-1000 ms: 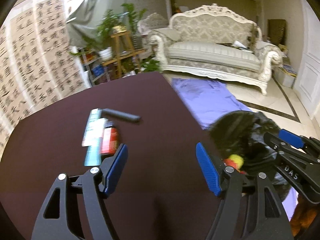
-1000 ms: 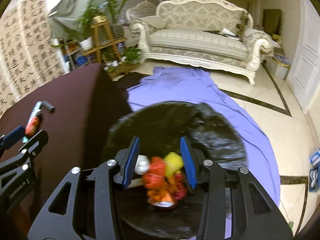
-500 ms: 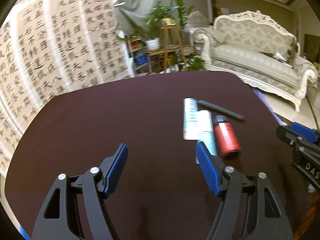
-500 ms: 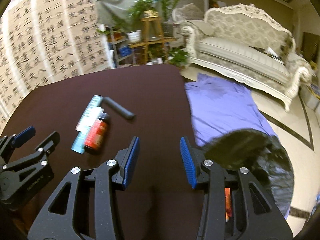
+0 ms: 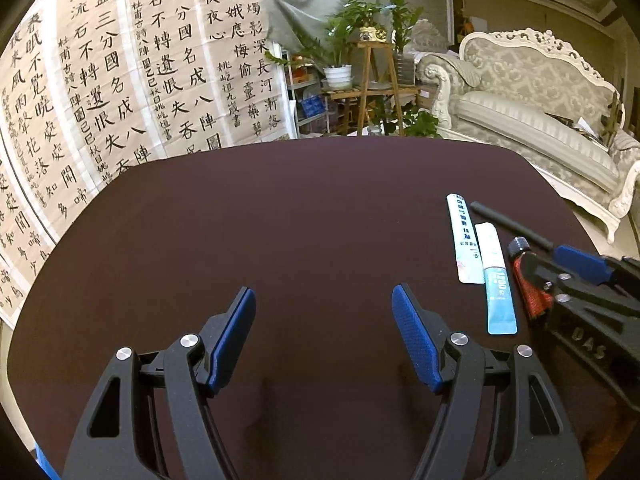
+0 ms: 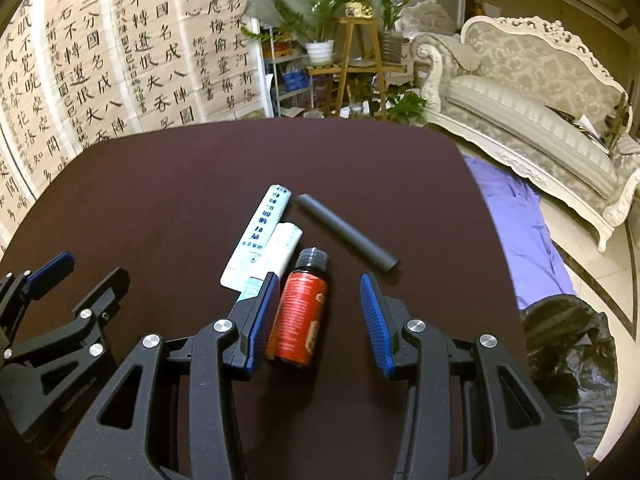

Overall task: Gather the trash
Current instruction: 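Grasp the red bottle with the right gripper, then grasp the blue-and-white tube with the left gripper while the right gripper holds the bottle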

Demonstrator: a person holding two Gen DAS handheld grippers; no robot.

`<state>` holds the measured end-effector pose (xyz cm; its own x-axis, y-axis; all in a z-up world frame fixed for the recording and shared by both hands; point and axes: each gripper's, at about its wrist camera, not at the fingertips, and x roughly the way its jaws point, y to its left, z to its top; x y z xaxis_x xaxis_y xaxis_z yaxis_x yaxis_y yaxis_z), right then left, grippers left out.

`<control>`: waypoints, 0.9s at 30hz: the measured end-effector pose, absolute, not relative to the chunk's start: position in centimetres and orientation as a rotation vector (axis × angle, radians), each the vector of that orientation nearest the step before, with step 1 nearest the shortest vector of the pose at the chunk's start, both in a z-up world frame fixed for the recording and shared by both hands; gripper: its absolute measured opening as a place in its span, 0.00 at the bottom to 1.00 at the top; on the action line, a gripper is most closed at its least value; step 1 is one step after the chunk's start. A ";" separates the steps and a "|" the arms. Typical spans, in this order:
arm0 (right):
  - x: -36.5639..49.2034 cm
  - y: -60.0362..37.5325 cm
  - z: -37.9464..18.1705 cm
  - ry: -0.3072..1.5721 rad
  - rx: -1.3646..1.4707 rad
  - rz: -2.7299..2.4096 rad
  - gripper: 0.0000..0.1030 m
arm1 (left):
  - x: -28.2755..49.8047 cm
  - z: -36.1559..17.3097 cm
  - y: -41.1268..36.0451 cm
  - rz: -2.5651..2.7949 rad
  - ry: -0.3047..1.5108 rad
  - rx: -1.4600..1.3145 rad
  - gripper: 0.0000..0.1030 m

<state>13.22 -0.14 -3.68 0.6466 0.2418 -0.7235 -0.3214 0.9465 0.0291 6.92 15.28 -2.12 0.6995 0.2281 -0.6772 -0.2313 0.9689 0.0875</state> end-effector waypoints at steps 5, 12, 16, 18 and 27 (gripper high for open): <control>13.5 0.1 -4.4 0.845 -0.118 0.316 0.23 | 7.1 -2.1 14.9 0.238 0.756 -0.004 0.67; 12.5 -2.3 -4.5 0.840 -0.121 0.267 0.23 | 7.7 -2.2 12.8 0.173 0.769 -0.003 0.67; 12.1 -4.5 -4.5 0.840 -0.097 0.231 0.23 | 8.1 -2.3 11.2 0.130 0.776 0.010 0.67; 12.1 -5.2 -4.6 0.840 -0.089 0.216 0.23 | 8.5 -2.4 10.7 0.112 0.782 0.011 0.67; 12.2 -6.5 -4.9 0.845 -0.052 0.215 0.23 | 10.4 -3.0 8.4 0.045 0.819 0.033 0.67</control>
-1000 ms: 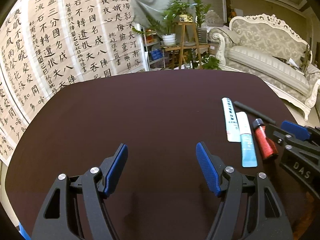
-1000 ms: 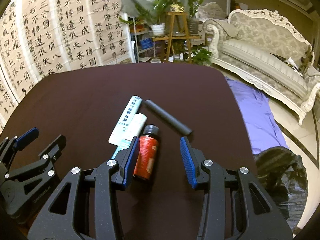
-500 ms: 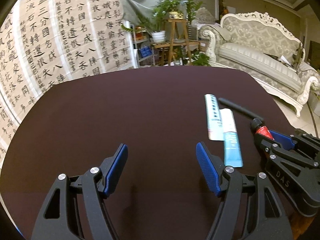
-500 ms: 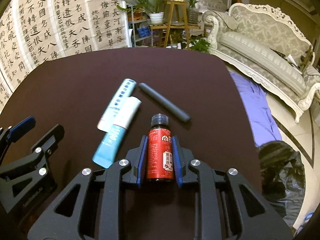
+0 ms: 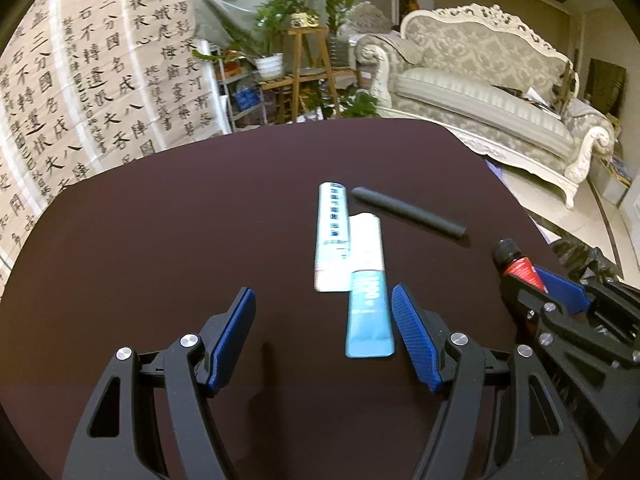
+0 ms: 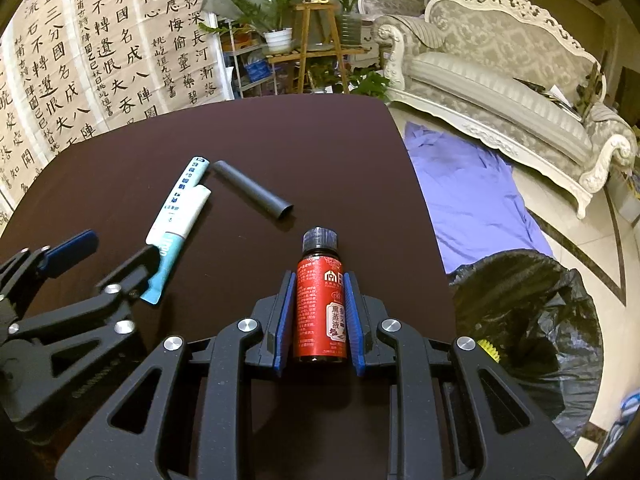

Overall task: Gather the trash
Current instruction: 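Grasp the blue-and-white tube with the left gripper while the right gripper holds the bottle, then carry the tube and red bottle over the black trash bag and open both grippers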

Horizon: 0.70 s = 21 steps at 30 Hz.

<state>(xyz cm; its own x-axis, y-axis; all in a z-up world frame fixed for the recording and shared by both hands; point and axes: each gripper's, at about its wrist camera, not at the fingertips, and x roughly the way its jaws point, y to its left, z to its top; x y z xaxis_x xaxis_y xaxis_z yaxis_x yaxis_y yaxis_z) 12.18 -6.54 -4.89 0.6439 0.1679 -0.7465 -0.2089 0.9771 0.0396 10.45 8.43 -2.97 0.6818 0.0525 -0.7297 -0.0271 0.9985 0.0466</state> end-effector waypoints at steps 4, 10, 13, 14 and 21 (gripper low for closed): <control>12.3 -6.7 -4.9 0.848 -0.037 0.222 0.23 | 11.3 -3.8 7.8 0.014 0.870 0.047 0.49; 12.2 -6.8 -4.9 0.848 -0.036 0.225 0.23 | 10.9 -3.8 7.9 -0.008 0.867 0.042 0.22; 12.2 -6.7 -4.9 0.847 -0.038 0.224 0.23 | 10.6 -3.9 8.0 -0.022 0.866 0.028 0.21; 12.2 -6.7 -4.9 0.847 -0.039 0.224 0.23 | 10.4 -3.8 7.8 -0.024 0.865 0.025 0.21; 11.7 -6.4 -4.7 0.835 -0.038 0.222 0.23 | 8.8 -3.3 8.1 -0.029 0.830 0.005 0.21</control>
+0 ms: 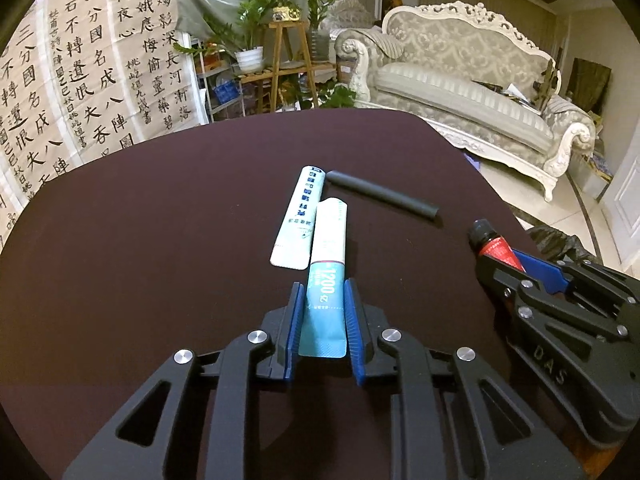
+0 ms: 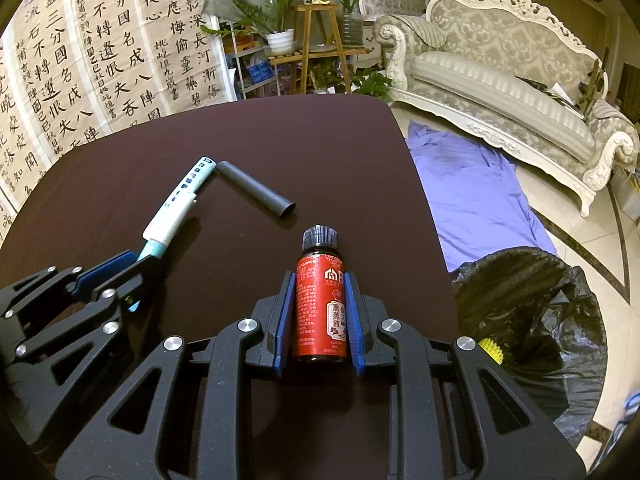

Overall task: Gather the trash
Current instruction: 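Carry the tube and red bottle over the black trash bag and open both grippers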

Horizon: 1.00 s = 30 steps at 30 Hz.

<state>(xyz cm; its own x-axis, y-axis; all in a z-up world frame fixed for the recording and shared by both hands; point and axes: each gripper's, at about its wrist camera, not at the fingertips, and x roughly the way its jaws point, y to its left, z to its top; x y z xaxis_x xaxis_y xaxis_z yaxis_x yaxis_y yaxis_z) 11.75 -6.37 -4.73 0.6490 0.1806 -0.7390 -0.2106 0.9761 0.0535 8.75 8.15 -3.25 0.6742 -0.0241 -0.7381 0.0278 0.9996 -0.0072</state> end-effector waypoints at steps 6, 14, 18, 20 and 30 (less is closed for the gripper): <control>10.6 -6.3 -4.5 0.824 -0.049 0.224 0.23 | 7.4 -3.0 8.6 -0.017 0.810 -0.010 0.21; 8.8 -6.5 -4.2 0.809 -0.050 0.221 0.23 | 5.7 -2.3 8.2 -0.014 0.785 -0.013 0.21; 7.4 -7.2 -3.6 0.787 -0.046 0.214 0.23 | 5.0 -1.8 7.8 -0.017 0.767 -0.014 0.21; 6.8 -7.7 -3.2 0.772 -0.043 0.206 0.23 | 4.6 -1.4 7.4 -0.022 0.753 -0.011 0.21; 4.7 -12.6 -2.0 0.724 -0.011 0.111 0.23 | 3.8 0.0 3.8 -0.088 0.698 0.013 0.21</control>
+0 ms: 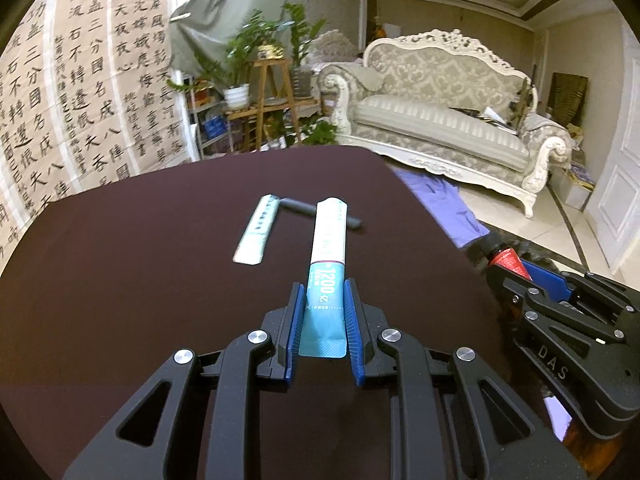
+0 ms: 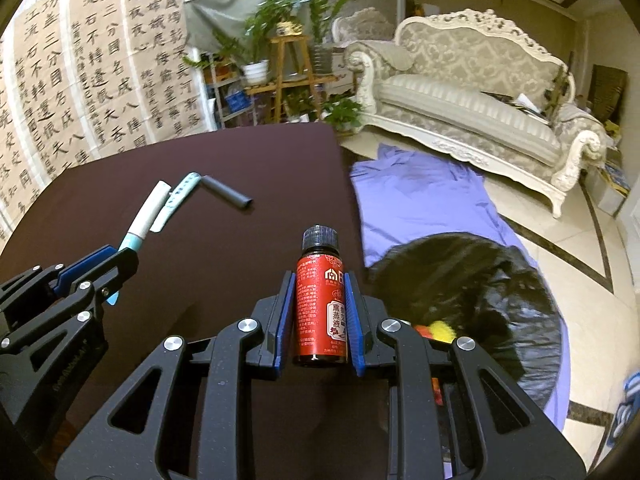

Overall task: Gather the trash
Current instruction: 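Carry the tube and red bottle over the black trash bag and open both grippers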

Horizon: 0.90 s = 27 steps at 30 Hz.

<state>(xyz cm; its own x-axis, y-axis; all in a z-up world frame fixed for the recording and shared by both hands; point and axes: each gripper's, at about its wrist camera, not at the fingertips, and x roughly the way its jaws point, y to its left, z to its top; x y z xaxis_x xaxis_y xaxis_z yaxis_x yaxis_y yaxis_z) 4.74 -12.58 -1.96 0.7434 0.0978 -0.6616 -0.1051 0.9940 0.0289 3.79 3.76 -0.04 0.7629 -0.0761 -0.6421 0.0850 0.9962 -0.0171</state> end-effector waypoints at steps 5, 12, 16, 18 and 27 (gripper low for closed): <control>4.2 -15.8 -1.8 0.711 0.010 0.038 0.23 | 4.0 0.3 1.4 -0.138 0.683 0.029 0.21; 3.9 -20.5 -2.2 0.707 0.042 -0.069 0.23 | 4.5 0.0 -2.9 -0.220 0.682 0.070 0.21; 3.8 -22.5 -2.6 0.703 0.063 -0.104 0.23 | 4.8 -0.4 -5.0 -0.256 0.691 0.094 0.21; 3.9 -23.4 -2.8 0.703 0.069 -0.122 0.23 | 5.0 -0.6 -5.7 -0.267 0.691 0.104 0.21; 4.3 -25.6 -4.1 0.710 0.093 -0.168 0.23 | 6.0 -1.6 -9.0 -0.300 0.700 0.167 0.21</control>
<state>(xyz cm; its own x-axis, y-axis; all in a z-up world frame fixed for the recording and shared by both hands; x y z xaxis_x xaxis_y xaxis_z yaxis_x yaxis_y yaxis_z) 4.26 -25.62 -4.07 0.7458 -0.1221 -0.6549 0.1852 0.9823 0.0278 6.03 -9.01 -1.64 0.7246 -0.2151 -0.6547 0.3260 0.9440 0.0506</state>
